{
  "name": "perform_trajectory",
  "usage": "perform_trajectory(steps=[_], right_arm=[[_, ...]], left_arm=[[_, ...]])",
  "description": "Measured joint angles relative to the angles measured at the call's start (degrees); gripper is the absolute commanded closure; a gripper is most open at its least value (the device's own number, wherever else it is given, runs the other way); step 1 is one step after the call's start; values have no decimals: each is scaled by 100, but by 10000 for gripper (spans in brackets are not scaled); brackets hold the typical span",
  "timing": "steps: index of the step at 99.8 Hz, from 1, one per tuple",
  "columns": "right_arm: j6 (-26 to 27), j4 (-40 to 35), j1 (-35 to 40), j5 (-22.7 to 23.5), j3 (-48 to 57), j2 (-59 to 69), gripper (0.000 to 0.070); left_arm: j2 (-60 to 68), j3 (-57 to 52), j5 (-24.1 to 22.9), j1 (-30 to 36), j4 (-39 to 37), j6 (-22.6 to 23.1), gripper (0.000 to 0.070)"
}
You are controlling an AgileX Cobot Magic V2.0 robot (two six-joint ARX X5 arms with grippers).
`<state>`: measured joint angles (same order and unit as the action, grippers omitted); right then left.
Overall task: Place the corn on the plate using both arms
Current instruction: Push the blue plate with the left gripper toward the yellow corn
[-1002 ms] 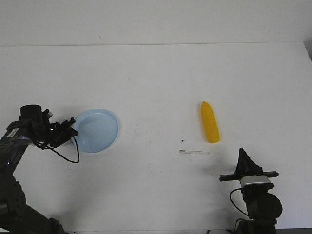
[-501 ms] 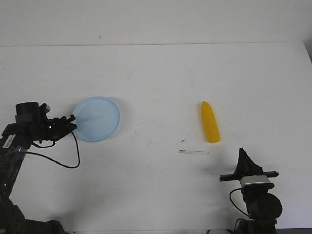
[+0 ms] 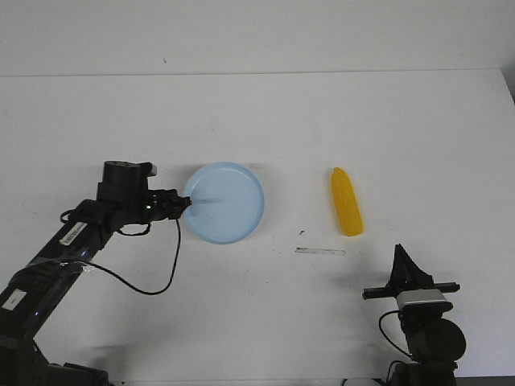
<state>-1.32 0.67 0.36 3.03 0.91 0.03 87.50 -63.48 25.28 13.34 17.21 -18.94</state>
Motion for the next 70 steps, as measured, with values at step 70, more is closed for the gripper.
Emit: perform_trajectory(steps=[70], right_arm=[[0, -2, 0, 2, 0, 0, 685]], left_arm=[[1263, 0, 4, 704, -496, -1169, 433]])
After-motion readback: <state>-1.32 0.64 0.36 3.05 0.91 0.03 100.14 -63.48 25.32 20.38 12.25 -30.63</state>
